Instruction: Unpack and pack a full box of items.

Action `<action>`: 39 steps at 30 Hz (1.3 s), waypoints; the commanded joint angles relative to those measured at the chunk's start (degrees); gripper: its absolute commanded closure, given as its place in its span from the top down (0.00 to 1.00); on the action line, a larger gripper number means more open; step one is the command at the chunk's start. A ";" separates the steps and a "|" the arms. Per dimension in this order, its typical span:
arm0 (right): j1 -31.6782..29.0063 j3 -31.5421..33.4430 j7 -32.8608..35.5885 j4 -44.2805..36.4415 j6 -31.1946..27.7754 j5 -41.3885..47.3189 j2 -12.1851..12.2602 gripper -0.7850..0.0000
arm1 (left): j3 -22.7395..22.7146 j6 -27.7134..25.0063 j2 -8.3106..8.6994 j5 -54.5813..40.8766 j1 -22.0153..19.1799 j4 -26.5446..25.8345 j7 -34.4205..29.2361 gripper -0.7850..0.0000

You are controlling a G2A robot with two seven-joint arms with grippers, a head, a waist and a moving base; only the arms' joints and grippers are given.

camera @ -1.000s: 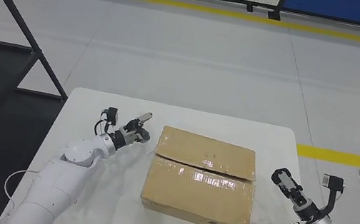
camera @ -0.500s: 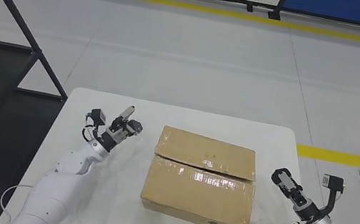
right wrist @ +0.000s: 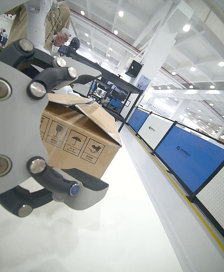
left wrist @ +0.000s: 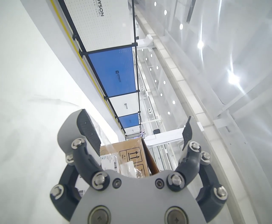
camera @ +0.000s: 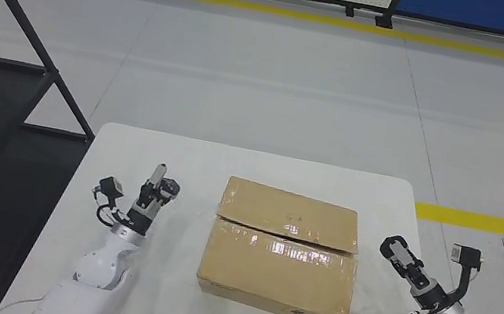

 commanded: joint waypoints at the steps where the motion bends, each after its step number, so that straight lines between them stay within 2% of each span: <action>1: 0.00 0.00 0.00 0.00 0.00 0.00 0.00 1.00 | -0.61 -0.05 0.04 0.98 2.26 -2.58 2.28 1.00; 11: 0.00 0.00 0.00 0.00 0.00 0.00 0.00 1.00 | -2.71 1.56 -0.11 4.27 9.54 -9.41 9.38 1.00; 24: 0.00 0.00 0.00 0.00 0.00 0.00 0.00 1.00 | -4.93 2.00 -0.54 3.42 11.58 -8.49 11.20 1.00; 31: 0.00 0.00 0.00 0.00 0.00 0.00 0.00 1.00 | -5.49 3.64 -0.66 2.76 11.50 -7.01 8.55 1.00; 39: 0.00 0.00 0.00 0.00 0.00 0.00 0.00 1.00 | -4.58 5.14 -0.72 2.23 10.76 -6.24 0.46 1.00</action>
